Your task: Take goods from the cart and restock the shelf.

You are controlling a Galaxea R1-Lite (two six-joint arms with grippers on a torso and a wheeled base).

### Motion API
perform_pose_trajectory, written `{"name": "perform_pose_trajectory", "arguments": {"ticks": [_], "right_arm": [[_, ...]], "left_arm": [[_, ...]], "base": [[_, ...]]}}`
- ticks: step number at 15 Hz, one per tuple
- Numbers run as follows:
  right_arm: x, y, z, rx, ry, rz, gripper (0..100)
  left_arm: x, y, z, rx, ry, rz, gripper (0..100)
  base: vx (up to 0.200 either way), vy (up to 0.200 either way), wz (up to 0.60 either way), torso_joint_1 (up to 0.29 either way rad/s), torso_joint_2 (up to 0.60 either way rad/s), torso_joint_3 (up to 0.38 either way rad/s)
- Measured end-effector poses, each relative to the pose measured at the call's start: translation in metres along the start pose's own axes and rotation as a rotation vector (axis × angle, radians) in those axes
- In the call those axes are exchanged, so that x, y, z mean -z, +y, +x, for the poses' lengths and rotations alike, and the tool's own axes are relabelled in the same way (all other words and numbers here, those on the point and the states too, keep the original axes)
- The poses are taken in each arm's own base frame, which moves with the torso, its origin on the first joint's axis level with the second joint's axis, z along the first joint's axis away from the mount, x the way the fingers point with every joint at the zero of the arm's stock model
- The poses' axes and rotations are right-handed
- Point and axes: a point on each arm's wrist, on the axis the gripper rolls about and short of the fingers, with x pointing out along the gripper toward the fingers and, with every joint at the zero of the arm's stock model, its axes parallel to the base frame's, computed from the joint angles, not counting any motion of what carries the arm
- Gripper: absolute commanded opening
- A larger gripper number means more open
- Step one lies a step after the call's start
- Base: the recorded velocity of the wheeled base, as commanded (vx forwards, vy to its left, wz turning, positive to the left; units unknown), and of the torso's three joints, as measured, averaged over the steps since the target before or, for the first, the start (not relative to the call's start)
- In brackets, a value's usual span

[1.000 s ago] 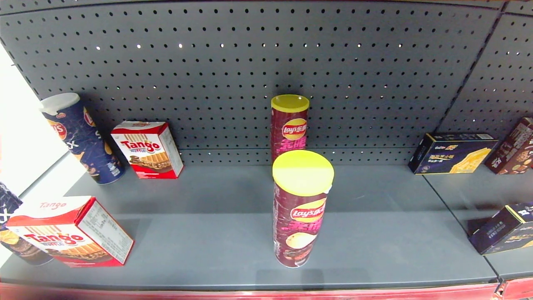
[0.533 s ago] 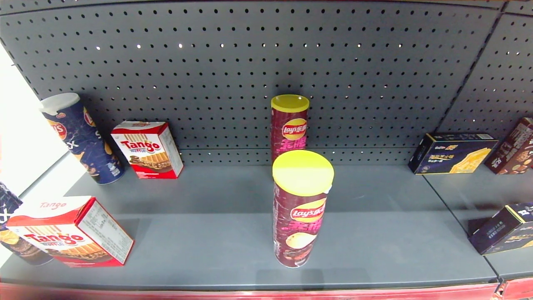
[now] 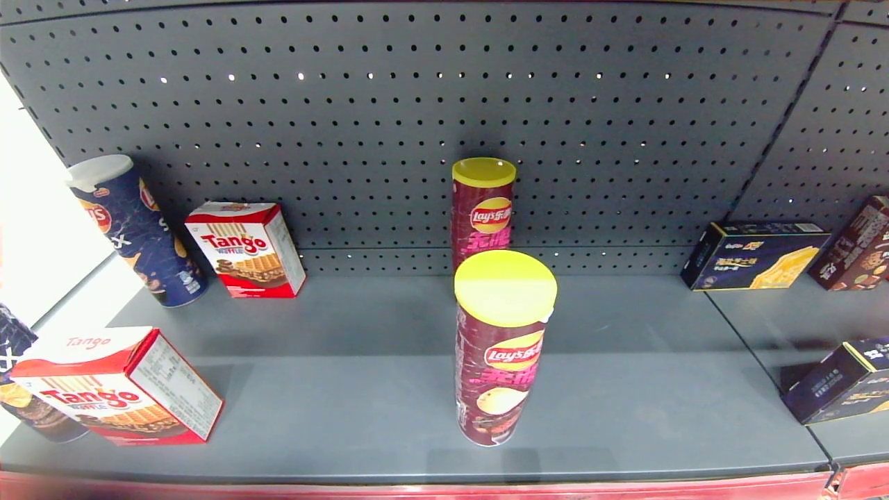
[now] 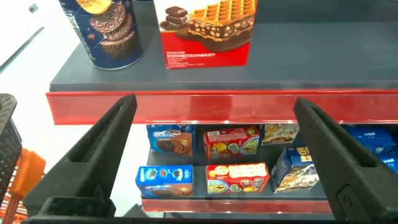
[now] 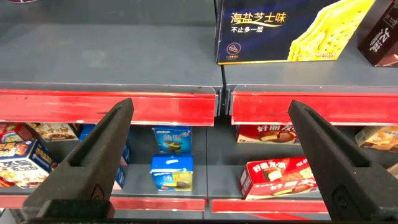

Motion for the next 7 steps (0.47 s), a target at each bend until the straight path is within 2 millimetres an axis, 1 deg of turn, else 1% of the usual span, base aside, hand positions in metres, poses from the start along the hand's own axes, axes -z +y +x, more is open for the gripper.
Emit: {"name": "perform_pose_trajectory", "arguments": {"ticks": [7], "right_arm": [[0.0000, 0.0000, 0.0000, 0.000, 0.000, -0.001, 100]], "left_arm": [[0.0000, 0.0000, 0.0000, 0.000, 0.000, -0.001, 100]], "base": [[0.000, 0.000, 0.00, 0.000, 0.00, 0.000]]}}
